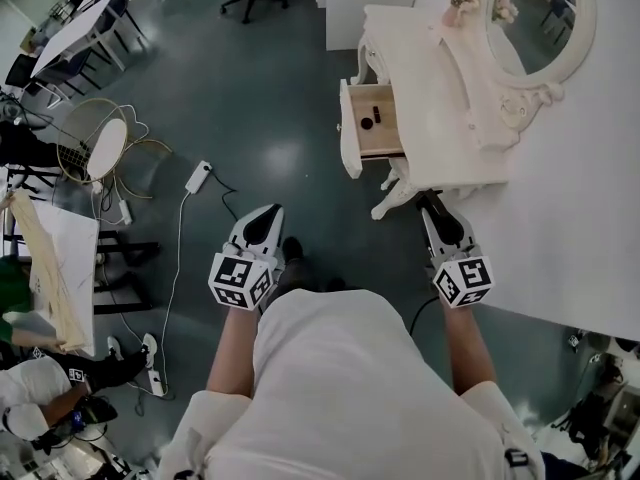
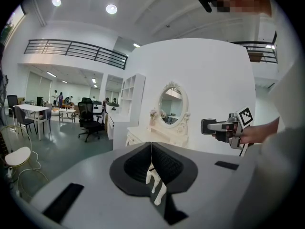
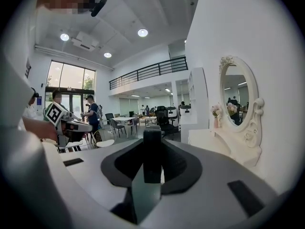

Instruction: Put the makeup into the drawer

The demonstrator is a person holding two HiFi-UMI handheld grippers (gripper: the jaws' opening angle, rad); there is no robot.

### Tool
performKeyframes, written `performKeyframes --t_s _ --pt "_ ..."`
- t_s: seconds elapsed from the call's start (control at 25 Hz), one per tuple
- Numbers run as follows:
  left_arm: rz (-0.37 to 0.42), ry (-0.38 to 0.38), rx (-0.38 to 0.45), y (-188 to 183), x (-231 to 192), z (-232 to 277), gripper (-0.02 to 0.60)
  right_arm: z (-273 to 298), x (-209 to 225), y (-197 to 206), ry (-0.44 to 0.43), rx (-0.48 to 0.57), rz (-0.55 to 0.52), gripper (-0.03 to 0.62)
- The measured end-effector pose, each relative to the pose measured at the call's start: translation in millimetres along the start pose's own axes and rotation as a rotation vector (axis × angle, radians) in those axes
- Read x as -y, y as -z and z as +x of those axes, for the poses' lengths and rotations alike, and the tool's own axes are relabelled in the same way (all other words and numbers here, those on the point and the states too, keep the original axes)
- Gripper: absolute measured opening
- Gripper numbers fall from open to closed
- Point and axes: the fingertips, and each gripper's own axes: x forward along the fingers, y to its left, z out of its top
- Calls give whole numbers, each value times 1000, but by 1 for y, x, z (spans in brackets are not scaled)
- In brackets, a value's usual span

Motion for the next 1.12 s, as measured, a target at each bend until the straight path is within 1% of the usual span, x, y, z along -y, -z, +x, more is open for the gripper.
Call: performKeyframes --t_s 0.2,0.48,0.84,1.12 --pt "-6 13 -4 -1 -16 11 17 18 -4 3 3 -17 3 109" --pt "-12 60 -7 -12 -53 44 17 52 -6 -4 41 -36 4 109" --pt "-9 156 -32 -29 -111 99 17 115 -11 -17 98 -71 4 109" --pt "8 235 -58 -45 -151 139 17 158 -12 -26 161 -86 23 109"
